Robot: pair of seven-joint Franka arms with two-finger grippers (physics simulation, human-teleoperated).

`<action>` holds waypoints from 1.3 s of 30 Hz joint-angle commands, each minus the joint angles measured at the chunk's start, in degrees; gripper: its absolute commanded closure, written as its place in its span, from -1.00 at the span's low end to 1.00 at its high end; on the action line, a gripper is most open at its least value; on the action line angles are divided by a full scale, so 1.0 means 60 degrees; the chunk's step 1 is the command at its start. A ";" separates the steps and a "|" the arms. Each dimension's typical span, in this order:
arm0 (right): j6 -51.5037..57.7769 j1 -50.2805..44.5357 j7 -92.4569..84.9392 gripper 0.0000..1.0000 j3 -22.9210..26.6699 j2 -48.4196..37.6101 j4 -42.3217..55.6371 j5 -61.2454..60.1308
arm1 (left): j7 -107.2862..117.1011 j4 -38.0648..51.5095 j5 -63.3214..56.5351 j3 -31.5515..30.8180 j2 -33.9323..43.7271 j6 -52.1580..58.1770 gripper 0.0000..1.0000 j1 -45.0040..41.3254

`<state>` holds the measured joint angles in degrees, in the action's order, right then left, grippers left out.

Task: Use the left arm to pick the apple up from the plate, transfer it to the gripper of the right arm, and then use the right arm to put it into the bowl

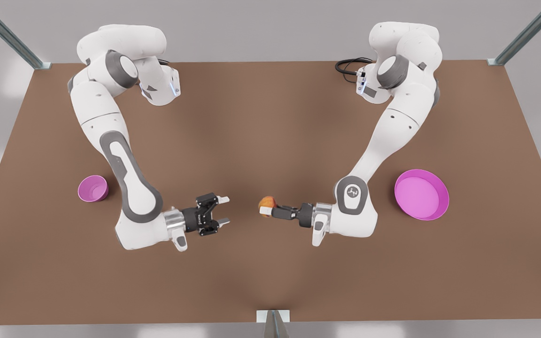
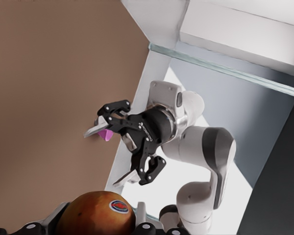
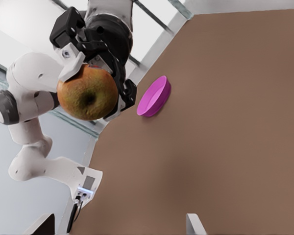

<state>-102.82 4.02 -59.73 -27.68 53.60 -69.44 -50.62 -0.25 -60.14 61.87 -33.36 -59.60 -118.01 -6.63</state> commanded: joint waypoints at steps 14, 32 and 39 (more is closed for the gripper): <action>-0.0866 -0.0026 -0.7110 -1.00 -0.1187 0.0690 0.0455 -0.1392 | -0.1906 0.0005 0.0133 -0.0197 -0.0115 -0.0415 -0.42 -0.0009; -0.2653 -0.0582 -0.7095 -1.00 -0.1817 0.1247 0.0704 -0.1422 | -0.1965 -0.0010 0.0265 -0.0197 -0.0130 -0.0429 -0.43 -0.0009; -0.2566 -0.0524 -0.7080 -1.00 -0.2007 0.1217 0.0572 -0.1480 | -0.1965 0.0004 0.0265 -0.0197 -0.0145 -0.0429 -0.43 -0.0009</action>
<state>-117.99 0.89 -97.50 -39.50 61.05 -65.84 -59.42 -9.99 -60.22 63.40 -34.49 -60.57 -120.64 -6.68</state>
